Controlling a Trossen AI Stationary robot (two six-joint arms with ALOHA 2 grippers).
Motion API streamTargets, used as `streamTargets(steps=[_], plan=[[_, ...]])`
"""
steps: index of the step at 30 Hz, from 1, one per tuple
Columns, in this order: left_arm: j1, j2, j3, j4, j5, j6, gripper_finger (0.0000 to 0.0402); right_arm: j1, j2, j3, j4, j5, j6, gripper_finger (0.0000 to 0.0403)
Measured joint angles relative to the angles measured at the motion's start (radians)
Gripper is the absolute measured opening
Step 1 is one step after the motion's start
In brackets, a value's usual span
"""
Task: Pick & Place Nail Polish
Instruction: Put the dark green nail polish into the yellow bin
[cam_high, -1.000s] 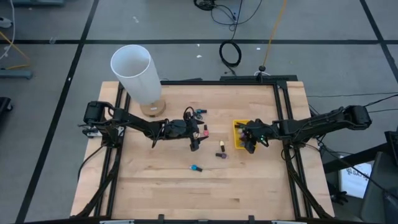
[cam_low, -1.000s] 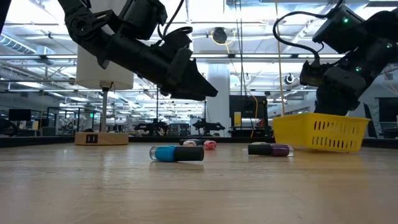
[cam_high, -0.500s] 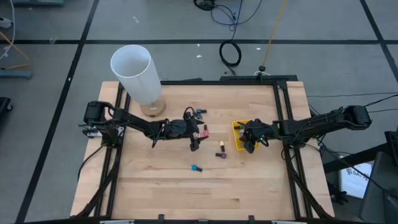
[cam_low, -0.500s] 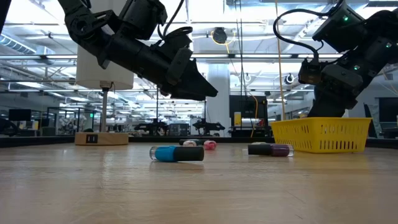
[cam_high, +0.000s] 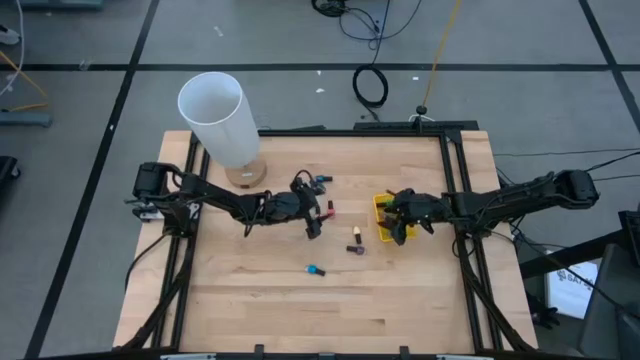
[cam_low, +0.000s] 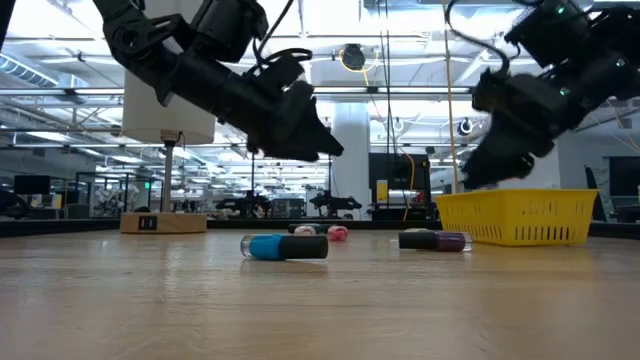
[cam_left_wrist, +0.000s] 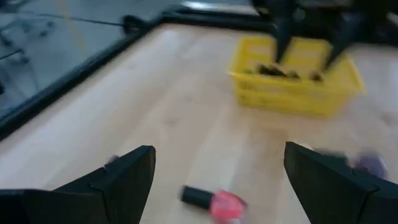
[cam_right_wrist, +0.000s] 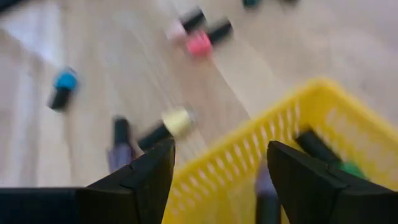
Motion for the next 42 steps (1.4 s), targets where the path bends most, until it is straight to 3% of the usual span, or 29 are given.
streamTargets(steps=[11, 15, 22, 29, 35, 42], plan=[[0.097, -0.112, 0.000, -0.313, -0.018, -0.103, 0.0349, 0.002, -0.055, 0.000, 0.351, -0.001, -0.291, 0.0218], [0.179, -0.112, 0.000, -0.390, 0.057, -0.153, 0.0349, 0.002, -0.055, 0.000, 0.412, -0.001, -0.371, 0.0215], [0.274, -0.111, 0.010, -0.396, 0.198, 0.057, 0.0349, 0.002, -0.055, 0.000, 0.426, 0.000, -0.411, 0.0214], [0.310, -0.029, 0.102, -0.413, 0.345, 0.242, 0.0349, 0.002, -0.055, 0.000, 0.426, 0.000, -0.420, 0.0214], [0.315, 0.085, 0.217, -0.572, 0.335, 0.307, 0.0349, 0.002, -0.055, 0.000, 0.425, -0.001, -0.423, 0.0214], [0.316, 0.145, 0.235, -0.586, 0.325, 0.370, 0.0349, 0.002, -0.054, 0.000, 0.411, -0.002, -0.412, 0.0214]])
